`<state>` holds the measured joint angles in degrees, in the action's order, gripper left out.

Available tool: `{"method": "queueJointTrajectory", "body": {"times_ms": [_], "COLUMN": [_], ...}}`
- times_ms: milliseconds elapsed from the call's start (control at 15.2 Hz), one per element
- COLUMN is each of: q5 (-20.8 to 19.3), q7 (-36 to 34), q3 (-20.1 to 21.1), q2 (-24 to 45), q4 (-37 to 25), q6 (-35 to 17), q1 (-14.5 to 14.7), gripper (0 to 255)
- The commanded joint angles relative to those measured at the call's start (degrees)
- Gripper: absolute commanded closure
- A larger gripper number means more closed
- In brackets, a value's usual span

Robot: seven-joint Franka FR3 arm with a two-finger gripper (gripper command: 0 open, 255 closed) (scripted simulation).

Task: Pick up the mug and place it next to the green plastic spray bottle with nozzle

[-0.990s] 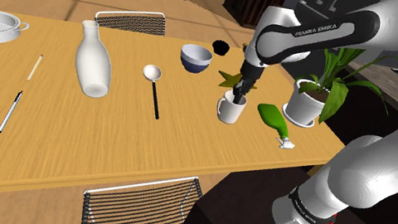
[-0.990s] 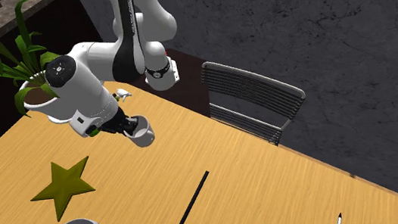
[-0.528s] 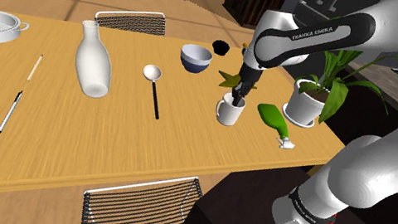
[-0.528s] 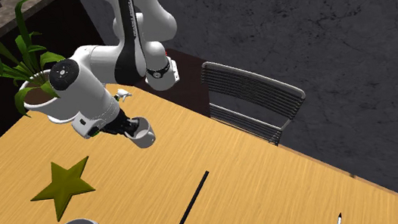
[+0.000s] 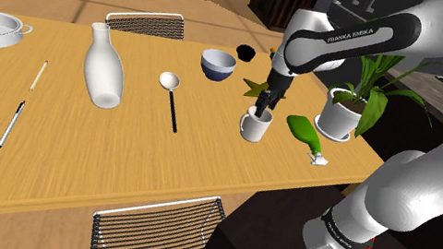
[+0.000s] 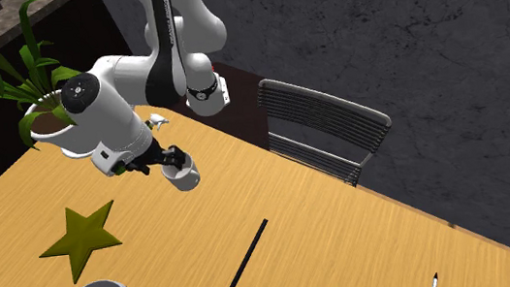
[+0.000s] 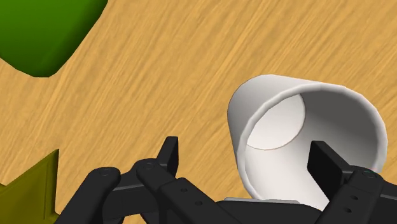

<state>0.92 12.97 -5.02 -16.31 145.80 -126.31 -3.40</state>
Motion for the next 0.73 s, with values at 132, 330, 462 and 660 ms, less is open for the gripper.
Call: {"method": "queueJointTrajectory", "body": {"times_ms": [132,330,462,660], "q5": [-0.33,-0.33,-0.33,-0.32], "q7": [-0.24,-0.24,-0.24,-0.24], "q3": [0.06,0.06,0.06,0.06], "q2": [-2.87,-2.87,-2.87,-2.87], "q4": [-4.36,-4.36,-4.36,-4.35], "q6": [7.25,7.25,7.25,7.23], "q1": [-0.16,-0.16,-0.16,-0.16], "gripper": [0,0,0,0]}}
